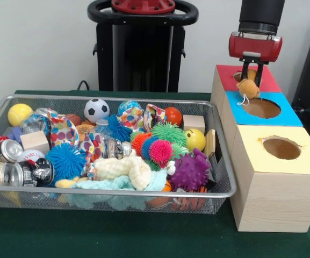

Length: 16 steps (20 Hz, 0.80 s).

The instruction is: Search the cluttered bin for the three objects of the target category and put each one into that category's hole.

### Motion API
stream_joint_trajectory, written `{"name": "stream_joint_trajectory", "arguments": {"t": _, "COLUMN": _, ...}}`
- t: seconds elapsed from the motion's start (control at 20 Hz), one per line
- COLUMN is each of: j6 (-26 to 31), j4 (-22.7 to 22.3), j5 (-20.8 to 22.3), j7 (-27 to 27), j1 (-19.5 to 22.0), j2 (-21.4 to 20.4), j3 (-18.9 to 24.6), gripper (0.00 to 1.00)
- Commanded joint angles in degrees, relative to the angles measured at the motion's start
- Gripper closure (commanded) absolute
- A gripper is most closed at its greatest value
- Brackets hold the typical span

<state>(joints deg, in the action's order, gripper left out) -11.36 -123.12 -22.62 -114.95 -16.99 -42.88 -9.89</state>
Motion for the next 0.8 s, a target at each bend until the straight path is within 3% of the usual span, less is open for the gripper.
{"name": "stream_joint_trajectory", "arguments": {"t": 0.05, "j6": -1.4, "j4": -7.2, "j5": 1.0, "j7": -16.5, "j1": 2.0, "j2": 4.6, "j3": 7.4, "gripper": 1.00}}
{"name": "stream_joint_trajectory", "arguments": {"t": 0.8, "j6": -4.1, "j4": -10.1, "j5": 0.9, "j7": -16.6, "j1": 2.4, "j2": 4.9, "j3": 9.1, "gripper": 1.00}}
